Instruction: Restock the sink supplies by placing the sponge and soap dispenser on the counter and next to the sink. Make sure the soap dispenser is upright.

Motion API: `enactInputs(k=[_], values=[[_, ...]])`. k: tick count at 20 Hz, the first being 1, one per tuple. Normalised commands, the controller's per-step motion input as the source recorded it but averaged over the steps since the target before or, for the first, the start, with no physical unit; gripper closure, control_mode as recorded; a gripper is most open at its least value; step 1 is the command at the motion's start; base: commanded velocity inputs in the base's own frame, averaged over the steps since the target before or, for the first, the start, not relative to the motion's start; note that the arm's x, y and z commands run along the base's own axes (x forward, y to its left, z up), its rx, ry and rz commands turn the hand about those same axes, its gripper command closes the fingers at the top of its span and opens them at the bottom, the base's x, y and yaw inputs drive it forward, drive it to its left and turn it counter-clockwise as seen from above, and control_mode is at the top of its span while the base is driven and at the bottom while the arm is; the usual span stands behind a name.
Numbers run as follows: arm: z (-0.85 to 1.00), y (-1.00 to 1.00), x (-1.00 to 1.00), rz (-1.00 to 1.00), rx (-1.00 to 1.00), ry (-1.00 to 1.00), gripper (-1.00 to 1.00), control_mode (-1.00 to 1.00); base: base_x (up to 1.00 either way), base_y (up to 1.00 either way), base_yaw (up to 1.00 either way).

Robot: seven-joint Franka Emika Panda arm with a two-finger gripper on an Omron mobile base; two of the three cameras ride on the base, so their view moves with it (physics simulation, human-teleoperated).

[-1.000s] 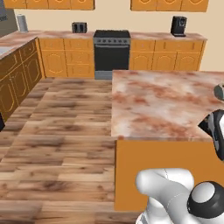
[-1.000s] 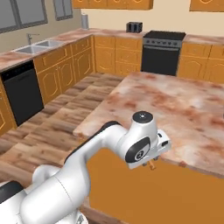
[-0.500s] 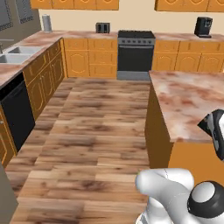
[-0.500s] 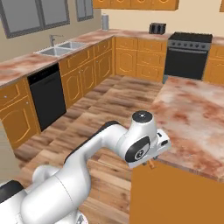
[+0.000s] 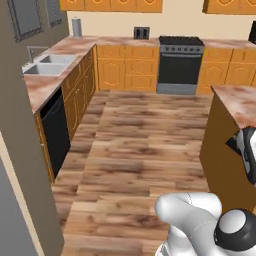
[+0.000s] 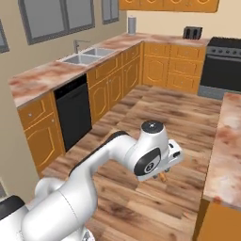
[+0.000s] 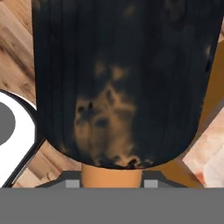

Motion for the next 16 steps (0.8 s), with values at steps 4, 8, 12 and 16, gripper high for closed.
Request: enactInputs(k=[4, 8, 12, 16], values=[[0.0, 0.0, 0.0, 0.0, 0.0, 0.0, 1.0, 1.0, 1.0, 0.99, 0.01], [0.0, 0.0, 0.0, 0.0, 0.0, 0.0, 1.0, 1.0, 1.0, 0.62, 0.0], [0.0, 0.0, 0.0, 0.0, 0.0, 0.0, 1.0, 1.0, 1.0, 0.3, 0.0], [0.0, 0.0, 0.0, 0.0, 0.0, 0.0, 1.0, 1.0, 1.0, -0.12, 0.04]])
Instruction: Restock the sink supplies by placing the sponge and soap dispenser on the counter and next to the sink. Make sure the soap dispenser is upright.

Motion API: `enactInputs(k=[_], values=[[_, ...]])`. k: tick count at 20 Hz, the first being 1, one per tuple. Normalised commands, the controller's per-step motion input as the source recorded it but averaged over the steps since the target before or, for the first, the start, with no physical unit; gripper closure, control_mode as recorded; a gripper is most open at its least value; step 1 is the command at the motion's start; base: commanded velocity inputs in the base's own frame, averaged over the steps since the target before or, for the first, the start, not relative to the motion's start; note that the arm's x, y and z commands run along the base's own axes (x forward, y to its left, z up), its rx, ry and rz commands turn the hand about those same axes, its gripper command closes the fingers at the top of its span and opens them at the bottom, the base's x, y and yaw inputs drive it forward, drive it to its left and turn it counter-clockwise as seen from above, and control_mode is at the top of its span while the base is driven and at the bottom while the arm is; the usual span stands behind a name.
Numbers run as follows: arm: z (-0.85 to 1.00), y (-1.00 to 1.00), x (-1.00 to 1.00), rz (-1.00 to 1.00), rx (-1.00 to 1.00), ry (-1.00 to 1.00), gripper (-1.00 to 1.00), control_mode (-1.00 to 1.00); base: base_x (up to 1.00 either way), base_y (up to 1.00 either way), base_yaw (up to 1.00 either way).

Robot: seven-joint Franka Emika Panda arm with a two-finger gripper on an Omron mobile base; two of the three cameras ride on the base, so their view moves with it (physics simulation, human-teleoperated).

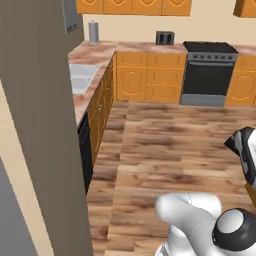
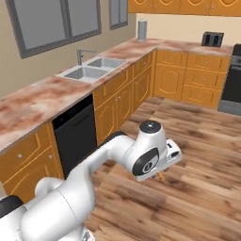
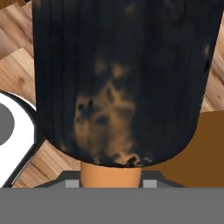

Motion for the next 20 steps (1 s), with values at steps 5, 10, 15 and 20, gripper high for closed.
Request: enactInputs(k=[5, 10, 15, 20], values=[[0.0, 0.0, 0.0, 0.0, 0.0, 0.0, 1.0, 1.0, 1.0, -0.58, 0.17], [0.0, 0.0, 0.0, 0.0, 0.0, 0.0, 1.0, 1.0, 1.0, -0.46, 0.27], [0.0, 0.0, 0.0, 0.0, 0.0, 0.0, 1.0, 1.0, 1.0, -0.62, 0.37], [0.0, 0.0, 0.0, 0.0, 0.0, 0.0, 1.0, 1.0, 1.0, -0.69, 0.38]])
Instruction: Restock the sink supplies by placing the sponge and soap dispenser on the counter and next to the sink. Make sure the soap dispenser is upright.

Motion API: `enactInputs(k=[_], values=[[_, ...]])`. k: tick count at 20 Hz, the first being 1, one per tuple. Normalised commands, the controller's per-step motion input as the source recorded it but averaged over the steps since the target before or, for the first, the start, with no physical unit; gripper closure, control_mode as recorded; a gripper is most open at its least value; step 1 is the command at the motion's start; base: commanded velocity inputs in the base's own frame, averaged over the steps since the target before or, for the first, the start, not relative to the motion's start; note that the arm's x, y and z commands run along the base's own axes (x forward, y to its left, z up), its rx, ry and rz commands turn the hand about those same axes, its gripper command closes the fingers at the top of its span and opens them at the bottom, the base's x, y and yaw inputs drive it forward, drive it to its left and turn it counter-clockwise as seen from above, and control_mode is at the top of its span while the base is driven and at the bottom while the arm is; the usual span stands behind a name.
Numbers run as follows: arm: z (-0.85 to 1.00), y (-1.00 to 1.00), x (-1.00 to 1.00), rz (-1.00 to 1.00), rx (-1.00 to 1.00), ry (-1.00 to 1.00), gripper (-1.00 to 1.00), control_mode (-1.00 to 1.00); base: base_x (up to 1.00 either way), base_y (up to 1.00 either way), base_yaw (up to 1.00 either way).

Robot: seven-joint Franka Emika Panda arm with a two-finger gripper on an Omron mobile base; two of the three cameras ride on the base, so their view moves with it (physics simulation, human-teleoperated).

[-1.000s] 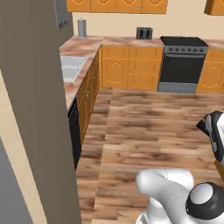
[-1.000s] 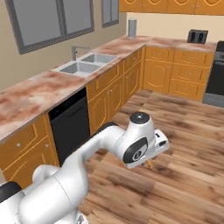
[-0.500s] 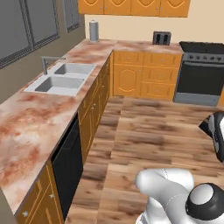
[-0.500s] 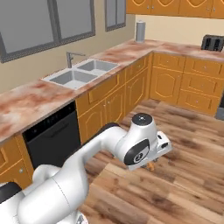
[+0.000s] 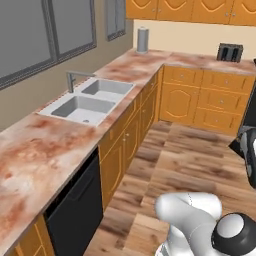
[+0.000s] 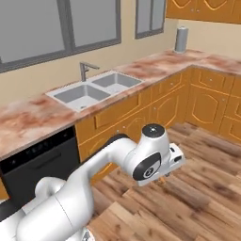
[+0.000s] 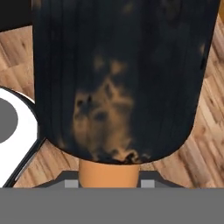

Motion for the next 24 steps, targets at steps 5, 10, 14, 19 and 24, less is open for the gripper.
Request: enactInputs(k=[5, 10, 14, 19, 24], values=[[0.0, 0.0, 0.0, 0.0, 0.0, 0.0, 1.0, 1.0, 1.0, -0.7, 0.42], [0.0, 0.0, 0.0, 0.0, 0.0, 0.0, 1.0, 1.0, 0.98, -0.57, 0.46], [0.0, 0.0, 0.0, 0.0, 0.0, 0.0, 1.0, 1.0, 0.82, -0.52, 0.53], [0.0, 0.0, 0.0, 0.0, 0.0, 0.0, 1.0, 1.0, 0.9, -0.09, 0.66], [0.0, 0.0, 0.0, 0.0, 0.0, 0.0, 1.0, 1.0, 0.69, 0.0, 0.76]])
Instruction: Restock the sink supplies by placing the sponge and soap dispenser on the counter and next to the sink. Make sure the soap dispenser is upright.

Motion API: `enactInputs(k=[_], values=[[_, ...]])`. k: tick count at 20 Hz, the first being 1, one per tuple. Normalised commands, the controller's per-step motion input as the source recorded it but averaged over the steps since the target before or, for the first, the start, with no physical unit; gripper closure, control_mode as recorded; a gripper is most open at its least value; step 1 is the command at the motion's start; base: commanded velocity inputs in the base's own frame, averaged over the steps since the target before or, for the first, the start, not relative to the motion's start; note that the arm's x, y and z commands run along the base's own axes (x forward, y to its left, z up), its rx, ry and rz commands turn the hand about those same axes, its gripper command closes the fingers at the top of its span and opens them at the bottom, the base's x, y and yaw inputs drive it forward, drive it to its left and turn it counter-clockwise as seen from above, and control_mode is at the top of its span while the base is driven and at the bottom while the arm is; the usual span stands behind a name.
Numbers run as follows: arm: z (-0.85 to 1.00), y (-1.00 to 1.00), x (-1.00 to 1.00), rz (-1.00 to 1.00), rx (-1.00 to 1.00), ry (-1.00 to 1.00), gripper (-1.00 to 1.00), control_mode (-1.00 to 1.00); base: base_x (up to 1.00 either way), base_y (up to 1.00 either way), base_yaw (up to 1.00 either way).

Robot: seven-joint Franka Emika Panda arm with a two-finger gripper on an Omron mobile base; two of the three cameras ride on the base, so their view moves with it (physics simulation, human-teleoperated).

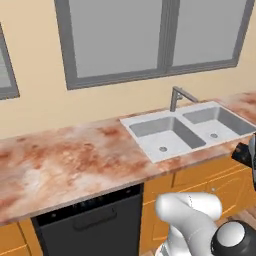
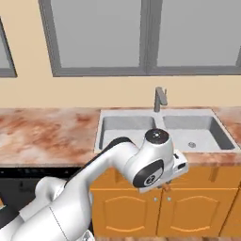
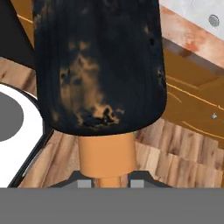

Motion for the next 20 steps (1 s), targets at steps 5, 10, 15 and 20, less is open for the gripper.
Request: enactInputs(k=[5, 10, 15, 20], values=[[0.0, 0.0, 0.0, 0.0, 0.0, 0.0, 1.0, 1.0, 0.19, -0.11, 0.65], [0.0, 0.0, 0.0, 0.0, 0.0, 0.0, 1.0, 1.0, -0.01, -0.1, 0.51], [0.0, 0.0, 0.0, 0.0, 0.0, 0.0, 1.0, 1.0, 0.01, 0.0, 0.43], [0.0, 0.0, 0.0, 0.0, 0.0, 0.0, 1.0, 1.0, 0.05, -0.12, 0.37]])
